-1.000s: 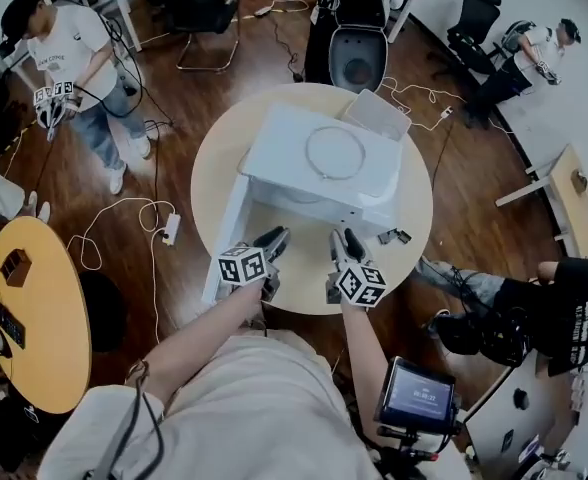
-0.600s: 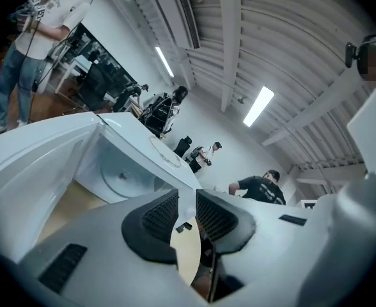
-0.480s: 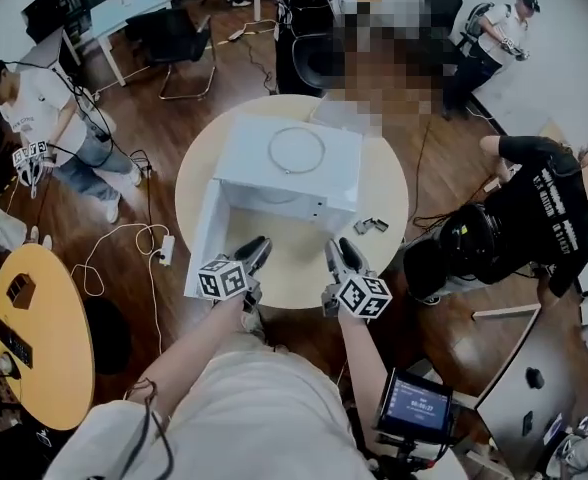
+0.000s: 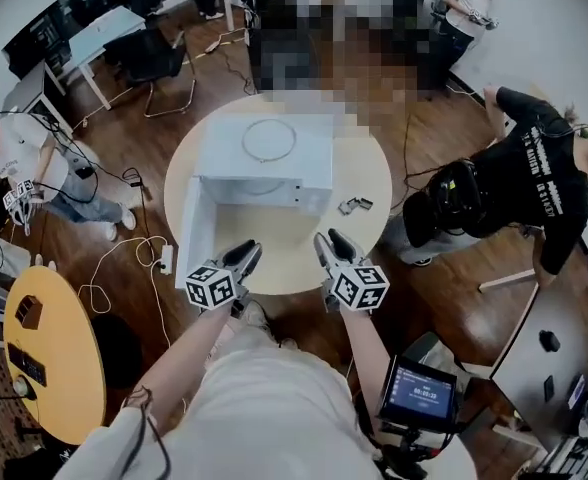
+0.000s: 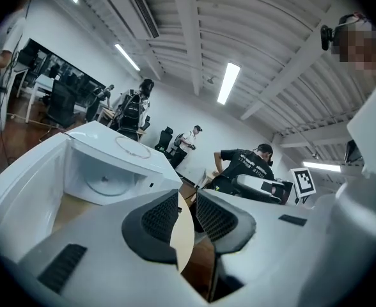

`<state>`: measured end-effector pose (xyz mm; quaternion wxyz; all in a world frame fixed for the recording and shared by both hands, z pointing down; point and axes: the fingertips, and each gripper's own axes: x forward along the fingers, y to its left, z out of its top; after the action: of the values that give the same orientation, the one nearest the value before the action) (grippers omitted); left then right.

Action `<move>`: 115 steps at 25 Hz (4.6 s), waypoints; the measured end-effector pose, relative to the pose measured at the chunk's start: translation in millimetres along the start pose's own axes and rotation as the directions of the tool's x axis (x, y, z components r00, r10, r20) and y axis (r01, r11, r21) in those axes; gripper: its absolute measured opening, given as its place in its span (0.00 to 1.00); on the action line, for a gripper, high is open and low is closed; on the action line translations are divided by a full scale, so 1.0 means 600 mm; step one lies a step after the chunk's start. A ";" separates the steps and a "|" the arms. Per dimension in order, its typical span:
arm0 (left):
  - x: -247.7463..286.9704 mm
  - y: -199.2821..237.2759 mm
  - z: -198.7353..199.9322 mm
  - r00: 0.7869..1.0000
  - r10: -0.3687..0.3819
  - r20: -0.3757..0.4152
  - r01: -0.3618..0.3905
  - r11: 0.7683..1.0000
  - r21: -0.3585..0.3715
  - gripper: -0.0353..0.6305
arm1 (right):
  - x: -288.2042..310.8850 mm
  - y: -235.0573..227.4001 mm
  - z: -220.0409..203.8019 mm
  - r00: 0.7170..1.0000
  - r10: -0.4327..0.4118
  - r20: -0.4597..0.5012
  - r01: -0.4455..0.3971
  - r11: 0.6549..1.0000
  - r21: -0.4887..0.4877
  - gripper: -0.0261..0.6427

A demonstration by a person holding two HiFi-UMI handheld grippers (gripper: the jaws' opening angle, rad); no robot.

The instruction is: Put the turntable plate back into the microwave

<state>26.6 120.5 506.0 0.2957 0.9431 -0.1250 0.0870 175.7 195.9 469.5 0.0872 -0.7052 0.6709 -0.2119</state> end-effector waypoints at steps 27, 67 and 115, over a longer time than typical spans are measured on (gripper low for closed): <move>-0.104 -0.022 0.034 0.998 0.049 0.047 -0.051 0.997 0.062 0.16 | -0.158 -0.008 0.035 0.994 -0.080 0.073 0.087 0.991 -0.099 0.26; -0.256 0.203 -0.030 0.994 0.013 -0.104 -0.002 0.994 0.111 0.16 | -0.060 0.125 -0.170 0.978 -0.210 -0.011 0.210 0.977 -0.039 0.26; -0.341 0.289 -0.131 0.859 0.493 -0.137 -0.455 0.859 0.236 0.36 | -0.083 0.108 -0.188 0.990 -0.136 -0.041 0.136 0.991 -0.002 0.26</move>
<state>-225.3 65.7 614.0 0.1819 0.8942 -0.3158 0.2600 69.3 257.5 535.1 0.0591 -0.7449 0.6229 -0.2318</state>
